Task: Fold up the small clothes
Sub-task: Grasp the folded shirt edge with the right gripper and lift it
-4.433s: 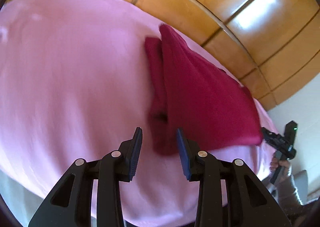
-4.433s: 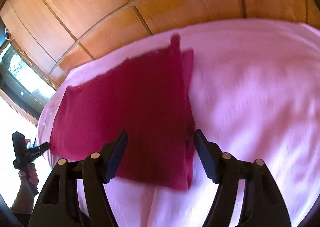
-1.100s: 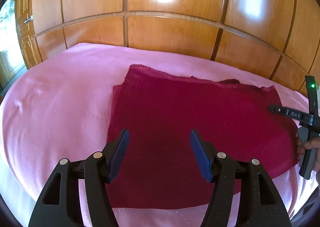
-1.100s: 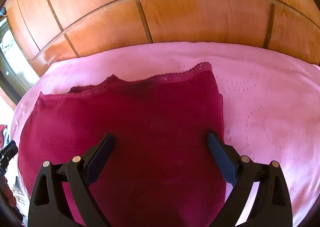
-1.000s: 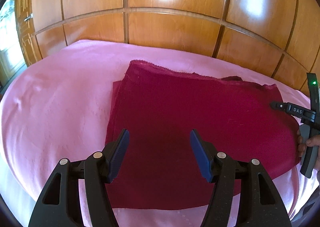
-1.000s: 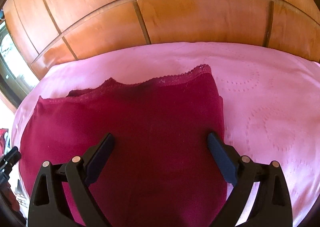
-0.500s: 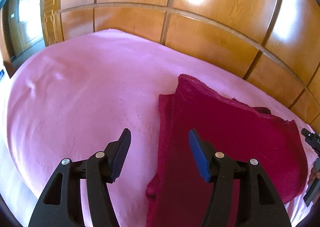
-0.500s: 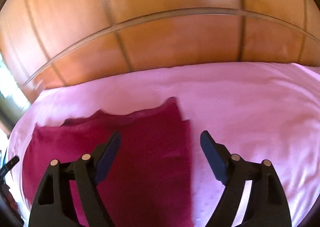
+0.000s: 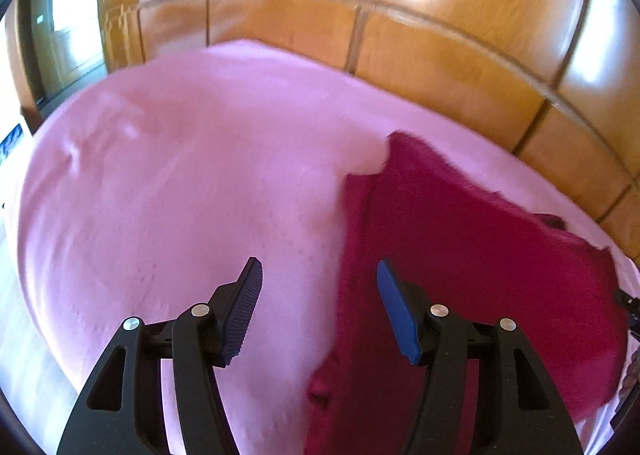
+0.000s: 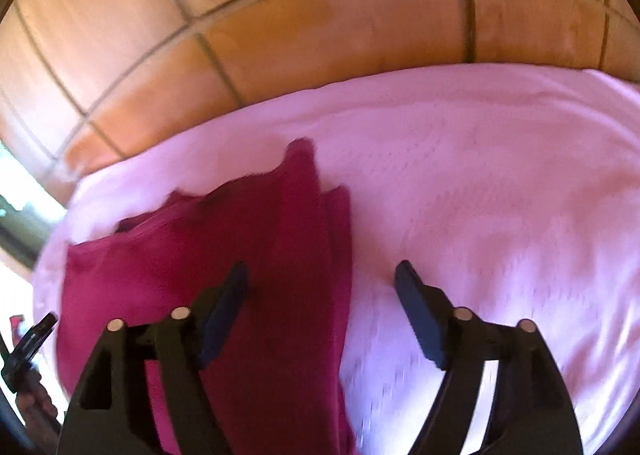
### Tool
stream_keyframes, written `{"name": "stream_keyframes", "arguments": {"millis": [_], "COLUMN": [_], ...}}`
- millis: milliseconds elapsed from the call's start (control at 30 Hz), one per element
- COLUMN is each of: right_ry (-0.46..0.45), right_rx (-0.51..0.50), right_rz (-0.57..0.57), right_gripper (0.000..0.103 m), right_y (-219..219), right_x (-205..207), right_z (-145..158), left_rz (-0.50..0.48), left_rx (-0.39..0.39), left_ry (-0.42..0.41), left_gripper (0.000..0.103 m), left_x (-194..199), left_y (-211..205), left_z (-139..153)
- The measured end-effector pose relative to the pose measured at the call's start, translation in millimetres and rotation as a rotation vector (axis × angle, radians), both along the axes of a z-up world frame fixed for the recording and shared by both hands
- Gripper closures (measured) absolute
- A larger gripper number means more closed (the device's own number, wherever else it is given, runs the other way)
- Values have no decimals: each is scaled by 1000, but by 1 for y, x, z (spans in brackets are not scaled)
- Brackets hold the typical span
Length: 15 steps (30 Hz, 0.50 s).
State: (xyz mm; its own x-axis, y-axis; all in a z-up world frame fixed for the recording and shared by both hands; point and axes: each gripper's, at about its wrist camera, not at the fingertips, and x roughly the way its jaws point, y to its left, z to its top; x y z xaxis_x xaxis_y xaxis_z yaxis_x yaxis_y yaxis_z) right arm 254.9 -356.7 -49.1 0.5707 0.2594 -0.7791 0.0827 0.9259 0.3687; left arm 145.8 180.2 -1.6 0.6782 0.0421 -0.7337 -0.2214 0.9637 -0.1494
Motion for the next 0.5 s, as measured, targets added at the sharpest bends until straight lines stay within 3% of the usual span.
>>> {"name": "stream_keyframes", "arguments": {"millis": [133,400,500], "right_ry": [4,19,31], "right_rx": [119,179,162], "right_rz": [46,77,95], "right_gripper": [26,27,46], "right_y": [-3,8,15], "right_x": [-29,-64,-67], "right_z": [-4,-7,-5], "left_rz": [-87,-272,-327], "left_rx": [-31,-65,-63], "left_ry": [-51,-17,11], "left_gripper": [44,44,44], "left_x": [-21,-34,-31], "left_y": [-23,-78,-93], "left_z": [13,-2,-10]}}
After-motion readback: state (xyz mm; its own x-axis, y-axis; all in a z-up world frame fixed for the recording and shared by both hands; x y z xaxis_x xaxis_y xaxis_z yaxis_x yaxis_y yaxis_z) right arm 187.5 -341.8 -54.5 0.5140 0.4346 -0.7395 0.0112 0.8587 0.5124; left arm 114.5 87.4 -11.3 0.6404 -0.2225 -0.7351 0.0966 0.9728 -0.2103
